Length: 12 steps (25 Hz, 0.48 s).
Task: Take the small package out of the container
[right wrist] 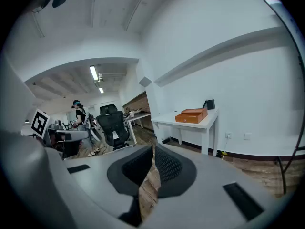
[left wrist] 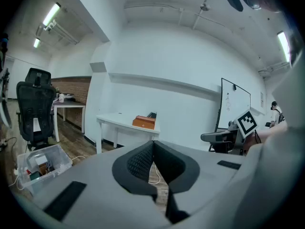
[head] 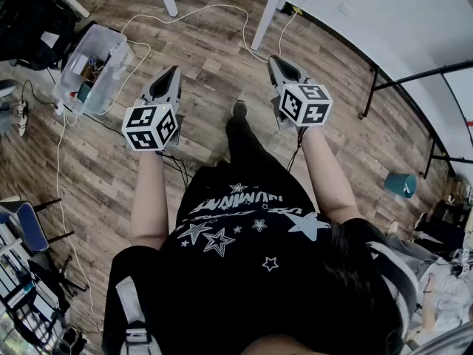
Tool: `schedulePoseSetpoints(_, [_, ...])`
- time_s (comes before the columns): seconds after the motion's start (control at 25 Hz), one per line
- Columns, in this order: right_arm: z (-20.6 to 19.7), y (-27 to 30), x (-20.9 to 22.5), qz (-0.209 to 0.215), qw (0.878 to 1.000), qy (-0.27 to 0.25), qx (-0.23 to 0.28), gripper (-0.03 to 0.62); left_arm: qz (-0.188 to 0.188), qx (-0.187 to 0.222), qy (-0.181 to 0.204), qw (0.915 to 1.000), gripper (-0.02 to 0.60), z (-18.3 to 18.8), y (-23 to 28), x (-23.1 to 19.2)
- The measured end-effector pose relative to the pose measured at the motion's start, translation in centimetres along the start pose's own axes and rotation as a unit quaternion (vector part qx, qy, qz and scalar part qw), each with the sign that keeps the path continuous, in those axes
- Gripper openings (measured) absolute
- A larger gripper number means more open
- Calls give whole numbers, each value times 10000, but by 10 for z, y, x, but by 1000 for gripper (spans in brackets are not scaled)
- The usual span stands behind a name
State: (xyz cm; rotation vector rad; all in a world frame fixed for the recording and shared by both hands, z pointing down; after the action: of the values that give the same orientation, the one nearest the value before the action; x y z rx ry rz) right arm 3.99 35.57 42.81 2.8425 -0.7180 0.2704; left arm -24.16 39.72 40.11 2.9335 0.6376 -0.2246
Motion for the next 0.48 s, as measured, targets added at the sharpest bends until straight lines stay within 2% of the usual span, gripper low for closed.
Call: schedulePoseSetpoints(0.48, [-3,8,-7,55,10000,25,-32,52,31,-31,-23,10000,18,0,-6,-11])
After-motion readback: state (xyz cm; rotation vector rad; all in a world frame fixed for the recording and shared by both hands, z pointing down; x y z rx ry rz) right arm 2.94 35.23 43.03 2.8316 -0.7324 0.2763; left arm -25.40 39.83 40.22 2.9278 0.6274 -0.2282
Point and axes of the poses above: the fingertips, and each gripper's own axes: y forward along the fingers, x to its right, z out of its top, the point moved 6 cm from there along -y, backward along the fingers, and after that the axes turned 10 degrees about x, right-handed, at the moved point
